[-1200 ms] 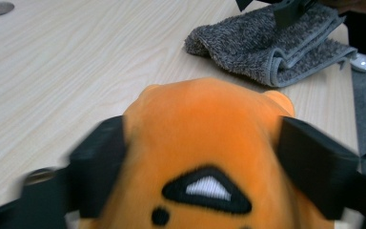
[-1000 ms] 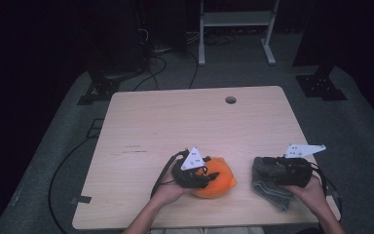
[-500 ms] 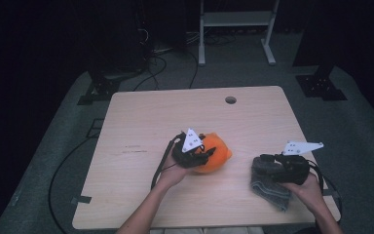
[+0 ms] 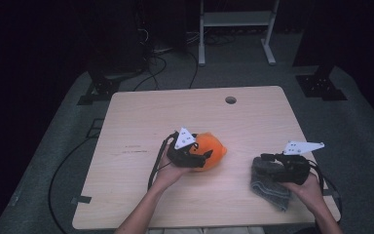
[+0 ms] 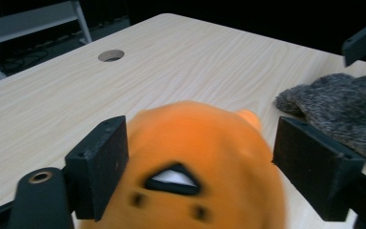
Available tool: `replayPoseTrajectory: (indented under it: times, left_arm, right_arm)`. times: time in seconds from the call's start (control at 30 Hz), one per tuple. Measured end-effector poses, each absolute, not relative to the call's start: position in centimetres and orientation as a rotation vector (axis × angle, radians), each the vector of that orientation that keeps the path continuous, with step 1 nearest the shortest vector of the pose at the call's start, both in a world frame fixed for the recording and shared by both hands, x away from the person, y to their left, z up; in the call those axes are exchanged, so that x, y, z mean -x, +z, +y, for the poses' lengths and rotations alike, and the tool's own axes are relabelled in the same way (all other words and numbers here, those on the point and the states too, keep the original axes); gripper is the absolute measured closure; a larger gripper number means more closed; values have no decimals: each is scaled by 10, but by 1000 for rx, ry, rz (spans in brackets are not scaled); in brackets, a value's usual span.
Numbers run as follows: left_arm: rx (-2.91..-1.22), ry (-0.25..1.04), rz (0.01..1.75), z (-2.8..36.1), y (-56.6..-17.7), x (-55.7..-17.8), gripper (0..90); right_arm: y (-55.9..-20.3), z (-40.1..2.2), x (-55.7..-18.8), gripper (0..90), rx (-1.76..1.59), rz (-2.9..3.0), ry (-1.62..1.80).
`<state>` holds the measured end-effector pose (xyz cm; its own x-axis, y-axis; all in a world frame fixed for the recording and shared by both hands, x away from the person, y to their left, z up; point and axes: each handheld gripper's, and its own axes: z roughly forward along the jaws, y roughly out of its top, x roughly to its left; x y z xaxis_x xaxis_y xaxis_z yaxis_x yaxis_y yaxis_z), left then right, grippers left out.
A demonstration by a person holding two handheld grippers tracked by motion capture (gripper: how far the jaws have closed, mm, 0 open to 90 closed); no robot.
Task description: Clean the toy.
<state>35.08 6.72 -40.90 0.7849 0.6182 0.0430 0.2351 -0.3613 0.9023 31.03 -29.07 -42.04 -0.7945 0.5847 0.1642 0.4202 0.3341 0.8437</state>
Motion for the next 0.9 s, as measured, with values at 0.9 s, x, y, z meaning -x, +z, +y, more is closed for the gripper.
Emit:
replayPoseTrajectory:
  times: [0.9]
  left_arm:
    - [-1914, 438, 644, 97, -409, -314, 127]
  right_arm:
    - [-420, -293, -307, 333, -938, 2398, 1457]
